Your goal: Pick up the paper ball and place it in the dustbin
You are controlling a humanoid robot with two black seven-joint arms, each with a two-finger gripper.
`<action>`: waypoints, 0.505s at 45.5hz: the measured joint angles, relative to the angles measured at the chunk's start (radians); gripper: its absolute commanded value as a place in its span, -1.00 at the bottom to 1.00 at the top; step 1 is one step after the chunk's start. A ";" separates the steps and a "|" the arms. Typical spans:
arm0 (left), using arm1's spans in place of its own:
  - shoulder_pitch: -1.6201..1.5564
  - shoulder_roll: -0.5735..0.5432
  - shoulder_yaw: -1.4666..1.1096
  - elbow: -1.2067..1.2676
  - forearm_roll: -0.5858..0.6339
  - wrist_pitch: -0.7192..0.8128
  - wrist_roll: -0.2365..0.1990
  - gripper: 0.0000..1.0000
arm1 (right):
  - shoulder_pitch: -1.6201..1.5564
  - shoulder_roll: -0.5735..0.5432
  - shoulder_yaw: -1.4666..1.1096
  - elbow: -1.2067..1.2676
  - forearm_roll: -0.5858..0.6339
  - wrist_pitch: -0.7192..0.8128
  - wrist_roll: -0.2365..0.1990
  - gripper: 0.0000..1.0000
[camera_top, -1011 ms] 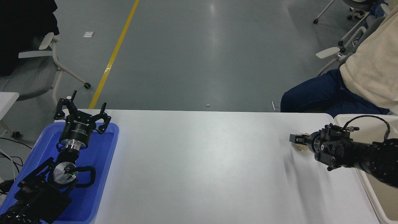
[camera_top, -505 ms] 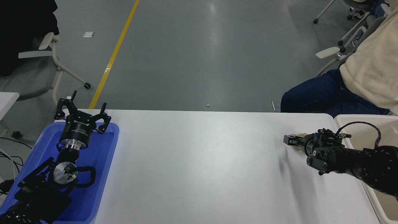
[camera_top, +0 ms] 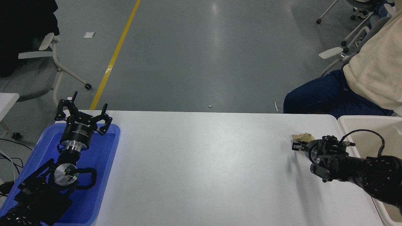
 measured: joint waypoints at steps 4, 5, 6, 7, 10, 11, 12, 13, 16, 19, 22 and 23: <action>0.000 0.000 0.000 0.000 0.000 0.000 0.000 1.00 | -0.004 0.001 0.001 -0.004 0.000 0.000 0.000 -0.63; 0.000 0.000 0.000 0.000 0.000 0.000 0.000 1.00 | -0.005 0.002 0.002 -0.005 0.001 0.000 0.000 -0.83; 0.000 0.000 0.000 0.000 0.000 0.000 0.000 1.00 | -0.006 0.002 0.003 -0.006 0.003 -0.001 0.000 -1.00; 0.000 0.000 0.000 0.000 0.000 0.000 0.000 1.00 | -0.007 0.003 0.005 -0.006 0.004 -0.001 0.000 -1.00; 0.000 0.000 0.000 0.000 0.000 0.000 0.000 1.00 | -0.012 0.003 0.015 -0.007 0.008 0.000 0.000 -1.00; 0.000 0.000 0.000 0.000 0.000 0.000 0.000 1.00 | -0.013 0.004 0.019 -0.007 0.009 0.000 0.000 -1.00; 0.000 0.000 0.000 0.000 0.000 0.000 0.000 1.00 | -0.015 0.004 0.024 -0.007 0.010 0.002 0.000 -1.00; 0.000 0.000 0.000 0.000 0.000 0.000 0.000 1.00 | -0.017 0.004 0.032 -0.007 0.011 0.003 0.000 -1.00; 0.000 0.000 0.000 0.000 0.000 0.000 0.000 1.00 | -0.020 0.003 0.050 -0.006 0.013 0.004 0.000 -1.00; 0.000 0.000 0.000 0.000 0.000 0.000 0.000 1.00 | -0.022 0.001 0.070 -0.004 0.014 0.005 0.000 -1.00; 0.000 0.000 0.000 0.000 0.000 0.000 0.000 1.00 | -0.022 -0.001 0.088 0.001 0.015 0.006 0.000 -1.00; 0.000 0.000 0.000 0.000 0.000 0.000 0.000 1.00 | -0.022 -0.001 0.093 0.004 0.016 0.006 0.000 -1.00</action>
